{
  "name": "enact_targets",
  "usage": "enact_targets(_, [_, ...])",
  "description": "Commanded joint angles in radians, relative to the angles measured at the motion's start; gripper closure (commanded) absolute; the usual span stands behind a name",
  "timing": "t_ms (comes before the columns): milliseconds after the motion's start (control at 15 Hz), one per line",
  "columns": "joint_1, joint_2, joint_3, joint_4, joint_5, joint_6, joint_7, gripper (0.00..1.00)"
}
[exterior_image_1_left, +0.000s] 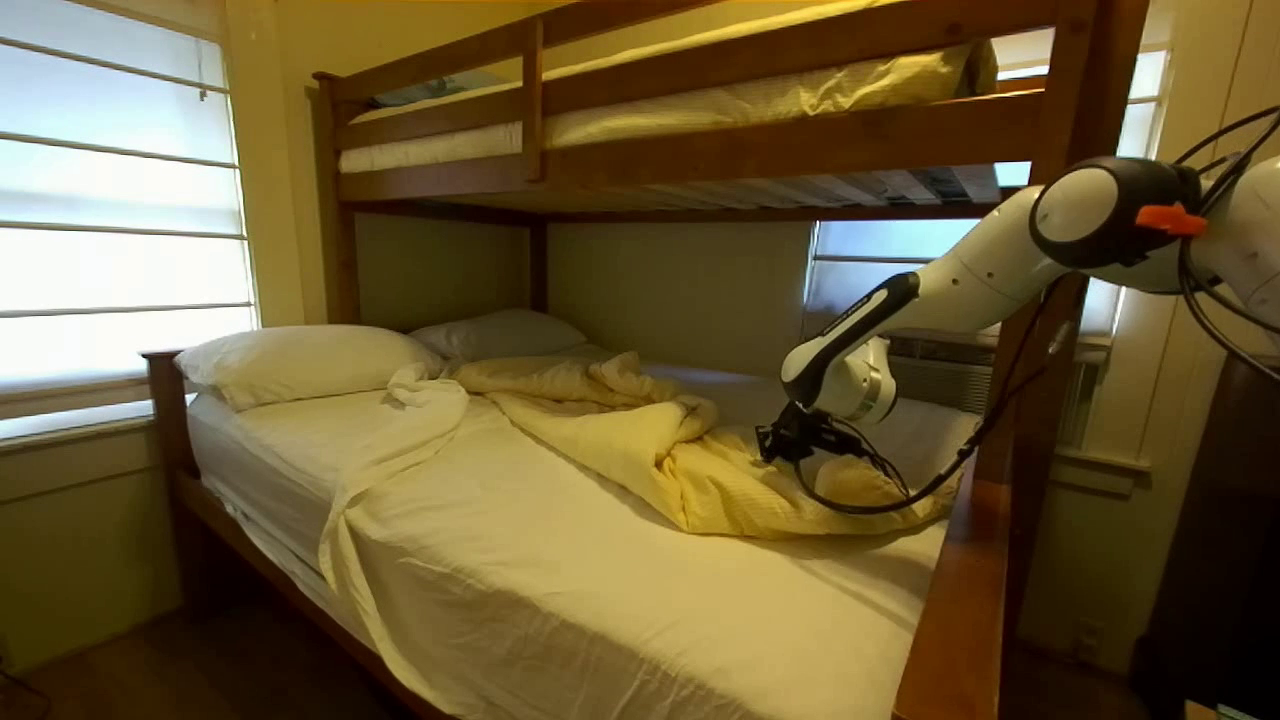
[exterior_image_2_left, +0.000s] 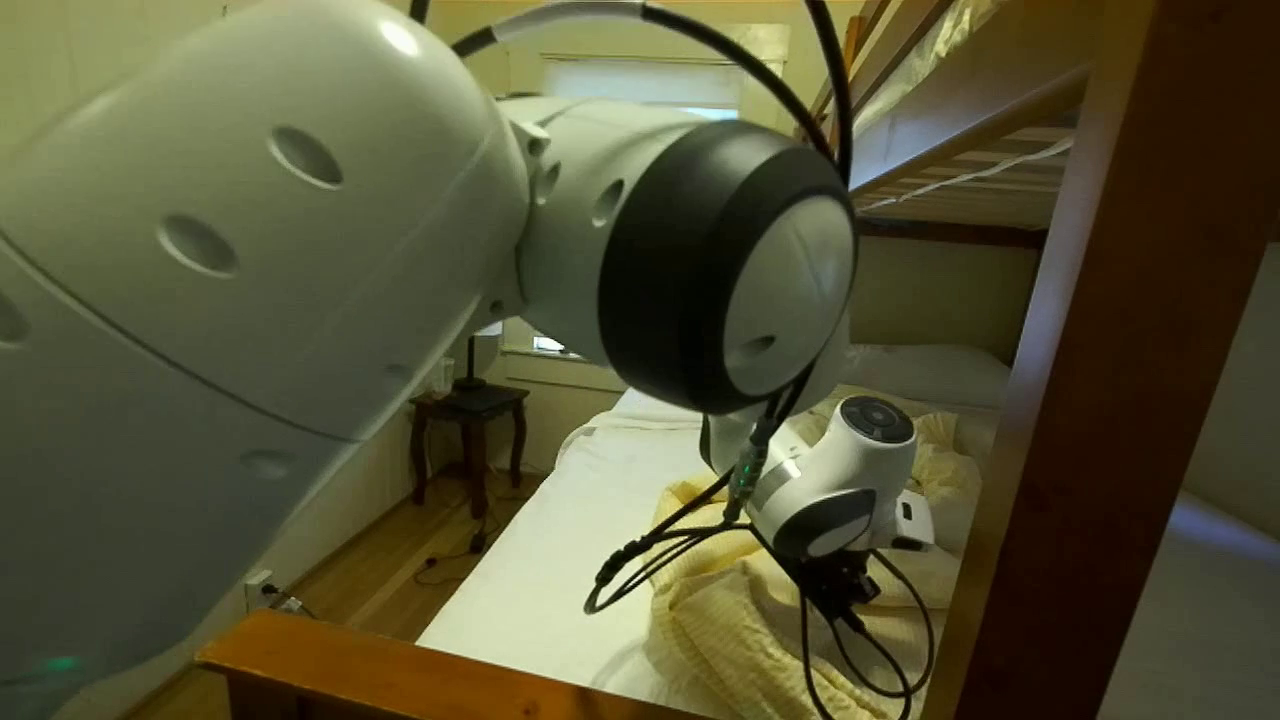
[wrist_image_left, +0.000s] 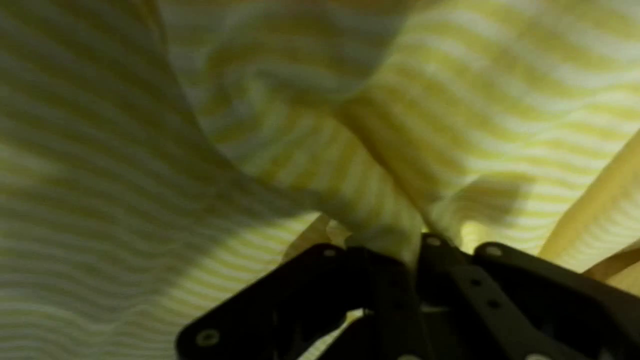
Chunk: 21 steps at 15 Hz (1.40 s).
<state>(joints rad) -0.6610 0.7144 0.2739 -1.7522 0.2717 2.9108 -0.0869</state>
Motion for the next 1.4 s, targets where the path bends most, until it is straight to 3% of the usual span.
enact_targets(0, [-0.089,-0.195,0.128,-0.225,0.078,-0.092,-0.178,0.99])
enact_targets(267, [-0.220,-0.336,0.308,-0.378,0.245,-0.164,-0.443,0.99])
enact_targets(333, [-0.253,-0.376,0.338,-0.412,0.299,-0.208,-0.518,0.99])
enact_targets(400, [-0.263,-0.411,0.321,-0.417,0.311,-0.280,-0.566,0.99])
enact_targets(467, [-0.150,-0.303,0.242,-0.309,0.292,-0.180,-0.490,0.95])
enact_targets(733, [-0.159,-0.386,0.217,-0.362,0.336,-0.262,-0.573,0.95])
enact_targets(800, [-0.159,-0.387,0.217,-0.364,0.336,-0.262,-0.573,0.99])
enact_targets(867, [-0.154,-0.382,0.260,-0.346,0.388,-0.299,-0.645,0.99])
enact_targets(1000, [-0.077,-0.442,0.281,-0.380,0.504,-0.312,-0.735,0.99])
enact_targets(1333, [0.173,-0.569,0.213,-0.408,0.814,-0.408,-0.969,0.99])
